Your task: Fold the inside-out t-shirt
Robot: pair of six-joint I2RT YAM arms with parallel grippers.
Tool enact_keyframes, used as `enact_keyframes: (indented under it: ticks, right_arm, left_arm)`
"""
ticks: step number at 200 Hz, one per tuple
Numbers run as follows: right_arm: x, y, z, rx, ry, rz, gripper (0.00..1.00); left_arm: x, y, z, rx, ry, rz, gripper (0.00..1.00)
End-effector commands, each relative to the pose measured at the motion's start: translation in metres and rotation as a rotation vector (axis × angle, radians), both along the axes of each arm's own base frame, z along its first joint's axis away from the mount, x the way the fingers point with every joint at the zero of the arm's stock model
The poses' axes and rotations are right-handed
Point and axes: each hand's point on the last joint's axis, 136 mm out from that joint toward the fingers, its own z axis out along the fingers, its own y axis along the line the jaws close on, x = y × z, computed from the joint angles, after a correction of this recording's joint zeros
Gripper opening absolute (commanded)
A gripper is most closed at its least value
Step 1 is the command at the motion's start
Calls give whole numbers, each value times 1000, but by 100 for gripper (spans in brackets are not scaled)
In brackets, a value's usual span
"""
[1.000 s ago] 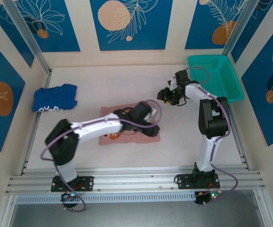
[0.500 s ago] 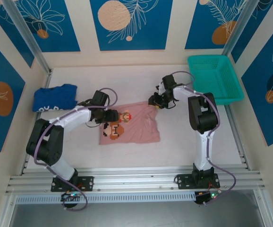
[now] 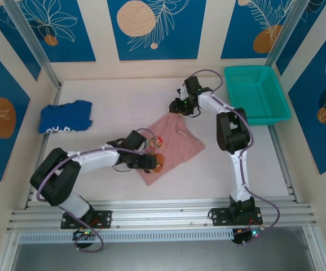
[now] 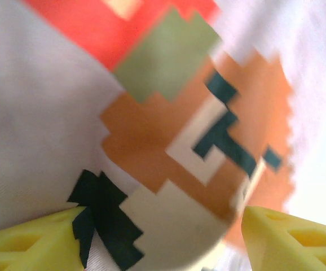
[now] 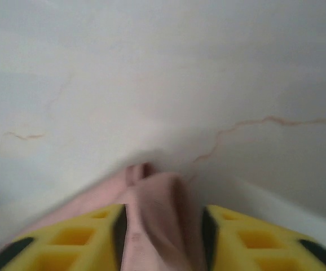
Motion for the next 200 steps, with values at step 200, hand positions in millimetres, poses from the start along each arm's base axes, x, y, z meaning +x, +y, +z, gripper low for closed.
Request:
enact_keyframes:
  ticks: [200]
  right_arm:
    - [-105,2,21,68,75,77,54]
  left_arm:
    - [-10,-10,9,-47,-12,-69,75]
